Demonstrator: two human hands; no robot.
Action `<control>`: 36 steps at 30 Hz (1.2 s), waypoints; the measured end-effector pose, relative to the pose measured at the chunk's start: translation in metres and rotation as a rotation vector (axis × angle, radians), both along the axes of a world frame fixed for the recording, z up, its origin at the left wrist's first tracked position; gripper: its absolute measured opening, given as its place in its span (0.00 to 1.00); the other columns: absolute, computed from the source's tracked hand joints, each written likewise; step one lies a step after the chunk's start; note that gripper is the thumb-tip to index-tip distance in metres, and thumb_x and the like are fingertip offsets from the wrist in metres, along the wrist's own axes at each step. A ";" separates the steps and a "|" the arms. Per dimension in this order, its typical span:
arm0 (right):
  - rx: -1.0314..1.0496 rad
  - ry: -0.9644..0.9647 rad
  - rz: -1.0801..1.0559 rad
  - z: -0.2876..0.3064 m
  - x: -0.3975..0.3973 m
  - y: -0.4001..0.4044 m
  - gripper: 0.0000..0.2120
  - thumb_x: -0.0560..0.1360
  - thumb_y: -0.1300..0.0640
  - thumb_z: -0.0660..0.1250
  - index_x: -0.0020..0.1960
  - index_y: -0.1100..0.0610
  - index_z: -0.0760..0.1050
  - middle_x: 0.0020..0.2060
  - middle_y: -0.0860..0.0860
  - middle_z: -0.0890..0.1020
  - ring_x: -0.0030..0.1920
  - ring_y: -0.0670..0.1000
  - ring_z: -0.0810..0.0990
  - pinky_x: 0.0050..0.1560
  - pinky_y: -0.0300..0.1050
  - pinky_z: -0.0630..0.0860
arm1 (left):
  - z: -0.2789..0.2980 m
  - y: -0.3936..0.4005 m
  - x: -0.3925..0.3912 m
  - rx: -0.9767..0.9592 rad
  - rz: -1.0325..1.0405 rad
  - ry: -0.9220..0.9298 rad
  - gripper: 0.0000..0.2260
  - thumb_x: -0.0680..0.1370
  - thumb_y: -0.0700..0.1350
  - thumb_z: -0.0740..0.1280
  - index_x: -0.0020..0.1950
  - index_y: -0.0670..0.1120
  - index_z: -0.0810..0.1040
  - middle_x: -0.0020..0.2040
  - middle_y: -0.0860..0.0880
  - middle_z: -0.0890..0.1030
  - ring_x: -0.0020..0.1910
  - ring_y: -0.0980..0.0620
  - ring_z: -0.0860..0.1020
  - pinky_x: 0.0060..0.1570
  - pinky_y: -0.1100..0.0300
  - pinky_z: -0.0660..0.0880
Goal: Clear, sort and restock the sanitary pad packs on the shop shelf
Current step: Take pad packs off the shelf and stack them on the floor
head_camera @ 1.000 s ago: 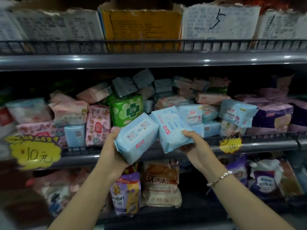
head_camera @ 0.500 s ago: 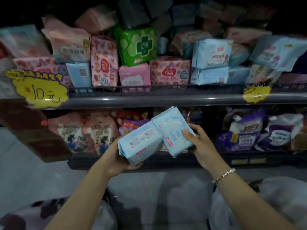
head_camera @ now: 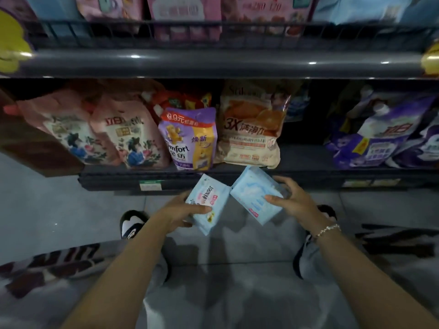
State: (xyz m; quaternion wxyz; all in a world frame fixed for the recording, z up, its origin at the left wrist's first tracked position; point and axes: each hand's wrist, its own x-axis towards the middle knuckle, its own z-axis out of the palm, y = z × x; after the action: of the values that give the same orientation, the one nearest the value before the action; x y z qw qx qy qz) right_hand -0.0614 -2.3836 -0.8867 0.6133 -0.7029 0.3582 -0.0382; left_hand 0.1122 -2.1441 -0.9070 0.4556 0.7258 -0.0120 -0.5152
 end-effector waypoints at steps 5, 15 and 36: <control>-0.085 0.215 0.204 -0.044 -0.005 -0.010 0.30 0.68 0.60 0.77 0.67 0.52 0.70 0.57 0.49 0.77 0.56 0.50 0.78 0.56 0.44 0.76 | -0.054 -0.022 0.011 0.001 -0.290 -0.232 0.39 0.71 0.41 0.76 0.76 0.53 0.61 0.61 0.50 0.79 0.53 0.51 0.79 0.40 0.62 0.78; -0.097 0.301 0.325 -0.120 -0.014 -0.014 0.27 0.66 0.60 0.79 0.60 0.45 0.71 0.61 0.52 0.76 0.58 0.50 0.77 0.56 0.39 0.72 | -0.131 -0.044 0.009 0.135 -0.686 -0.620 0.36 0.74 0.46 0.73 0.77 0.48 0.59 0.72 0.44 0.62 0.71 0.43 0.60 0.70 0.62 0.54; -0.135 0.413 0.250 -0.180 0.023 0.038 0.34 0.72 0.66 0.73 0.74 0.56 0.63 0.66 0.52 0.70 0.65 0.50 0.71 0.60 0.39 0.72 | -0.170 -0.053 -0.046 0.238 0.276 0.059 0.41 0.72 0.43 0.75 0.76 0.44 0.51 0.66 0.38 0.73 0.60 0.40 0.77 0.51 0.44 0.79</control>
State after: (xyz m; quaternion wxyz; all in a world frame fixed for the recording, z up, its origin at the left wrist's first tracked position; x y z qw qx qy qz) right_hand -0.0383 -2.3456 -1.0666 0.4786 -0.7741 0.3829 0.1587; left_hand 0.0659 -2.1974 -1.0773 0.4331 0.7539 0.1619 -0.4668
